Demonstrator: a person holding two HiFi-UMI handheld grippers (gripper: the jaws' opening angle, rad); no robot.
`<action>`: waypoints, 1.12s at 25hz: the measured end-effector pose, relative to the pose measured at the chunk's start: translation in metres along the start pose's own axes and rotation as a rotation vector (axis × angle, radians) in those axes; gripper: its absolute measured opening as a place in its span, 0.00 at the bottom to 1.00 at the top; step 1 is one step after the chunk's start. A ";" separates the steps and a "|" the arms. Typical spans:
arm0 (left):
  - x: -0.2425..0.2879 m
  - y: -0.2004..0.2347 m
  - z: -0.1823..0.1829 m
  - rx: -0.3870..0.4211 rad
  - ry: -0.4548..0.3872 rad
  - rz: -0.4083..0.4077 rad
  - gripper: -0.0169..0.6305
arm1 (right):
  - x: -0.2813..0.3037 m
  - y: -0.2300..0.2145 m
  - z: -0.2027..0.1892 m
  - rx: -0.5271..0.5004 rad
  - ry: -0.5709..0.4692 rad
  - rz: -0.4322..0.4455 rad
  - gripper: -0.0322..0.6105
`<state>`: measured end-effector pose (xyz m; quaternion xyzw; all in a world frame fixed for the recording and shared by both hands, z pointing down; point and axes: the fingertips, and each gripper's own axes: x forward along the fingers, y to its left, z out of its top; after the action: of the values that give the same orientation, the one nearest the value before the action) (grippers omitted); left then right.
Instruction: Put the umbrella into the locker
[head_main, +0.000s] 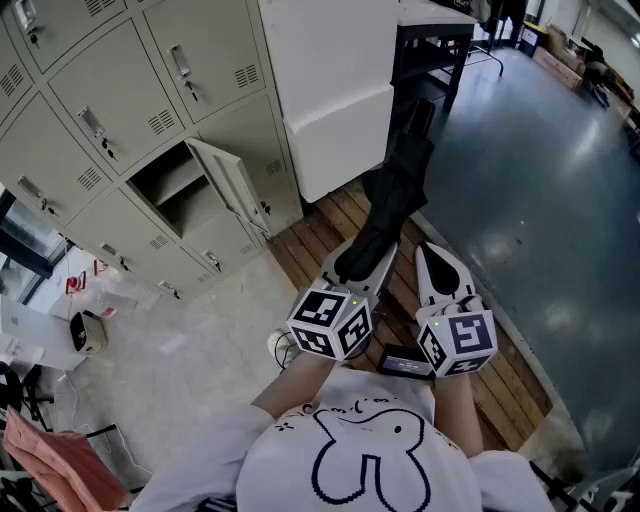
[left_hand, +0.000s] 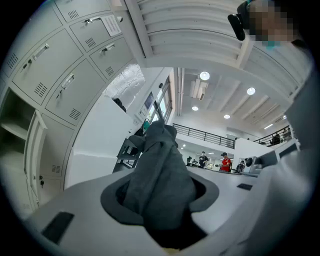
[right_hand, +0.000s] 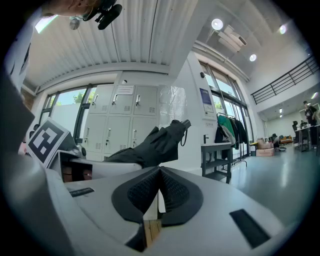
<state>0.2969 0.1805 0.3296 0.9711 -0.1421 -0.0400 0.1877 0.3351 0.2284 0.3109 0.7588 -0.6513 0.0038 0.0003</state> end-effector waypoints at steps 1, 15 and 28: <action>0.000 0.000 0.000 0.001 0.000 0.001 0.34 | 0.000 -0.001 0.000 -0.001 0.001 0.001 0.08; -0.032 0.050 0.025 0.007 -0.043 0.137 0.34 | 0.046 0.043 0.007 0.030 0.002 0.178 0.08; -0.139 0.155 0.058 0.005 -0.139 0.460 0.34 | 0.116 0.174 -0.003 -0.029 0.019 0.509 0.08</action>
<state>0.1157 0.0623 0.3379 0.9085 -0.3722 -0.0627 0.1793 0.1804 0.0874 0.3143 0.5702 -0.8214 0.0014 0.0162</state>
